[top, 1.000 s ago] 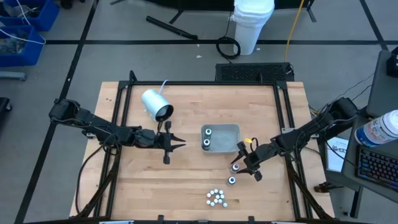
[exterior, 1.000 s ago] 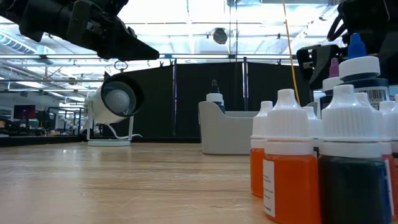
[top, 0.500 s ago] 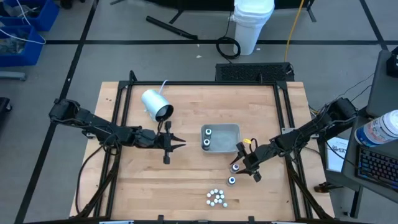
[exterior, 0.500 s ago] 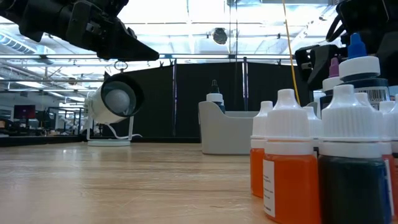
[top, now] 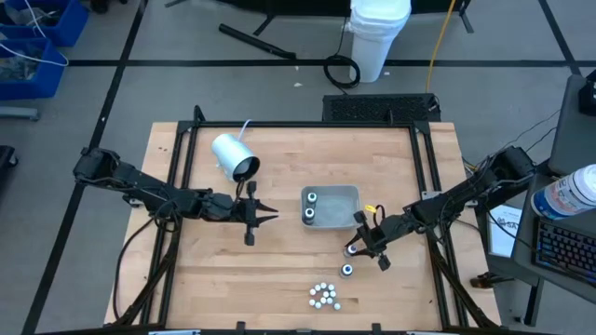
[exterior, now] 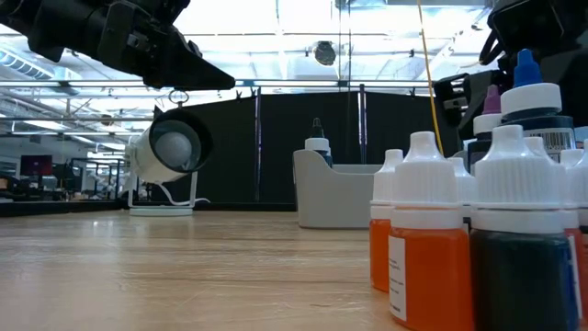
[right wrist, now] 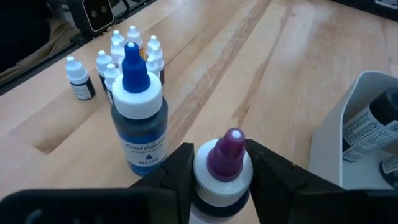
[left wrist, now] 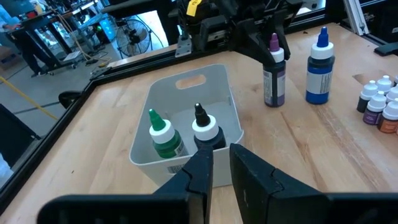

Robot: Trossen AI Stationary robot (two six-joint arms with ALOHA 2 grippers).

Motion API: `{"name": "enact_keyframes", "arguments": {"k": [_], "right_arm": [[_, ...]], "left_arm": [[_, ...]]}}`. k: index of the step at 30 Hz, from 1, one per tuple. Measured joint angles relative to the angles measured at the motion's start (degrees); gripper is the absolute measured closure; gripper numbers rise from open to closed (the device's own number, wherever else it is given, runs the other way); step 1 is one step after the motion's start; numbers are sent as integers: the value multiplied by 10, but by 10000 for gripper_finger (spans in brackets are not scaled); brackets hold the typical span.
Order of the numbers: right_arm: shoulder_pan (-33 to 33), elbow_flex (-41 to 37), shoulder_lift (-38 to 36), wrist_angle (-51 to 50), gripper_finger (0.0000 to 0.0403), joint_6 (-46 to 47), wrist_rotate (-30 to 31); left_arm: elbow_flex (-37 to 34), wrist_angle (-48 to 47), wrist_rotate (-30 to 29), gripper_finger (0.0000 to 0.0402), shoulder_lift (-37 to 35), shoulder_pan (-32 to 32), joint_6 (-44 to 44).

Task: Pick & Place food coloring
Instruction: Put the big purple food coloring bottle into the gray bin

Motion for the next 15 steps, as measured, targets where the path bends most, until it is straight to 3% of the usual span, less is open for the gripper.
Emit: {"name": "enact_keyframes", "arguments": {"k": [6, 15], "right_arm": [[0, 0, -5, -1, 278, 13, -2], [0, 0, -63, 0, 291, 26, -4]], "left_arm": [[0, 0, 0, 339, 0, 0, -1], [0, -1, 0, 339, 0, 0, -4]]}}
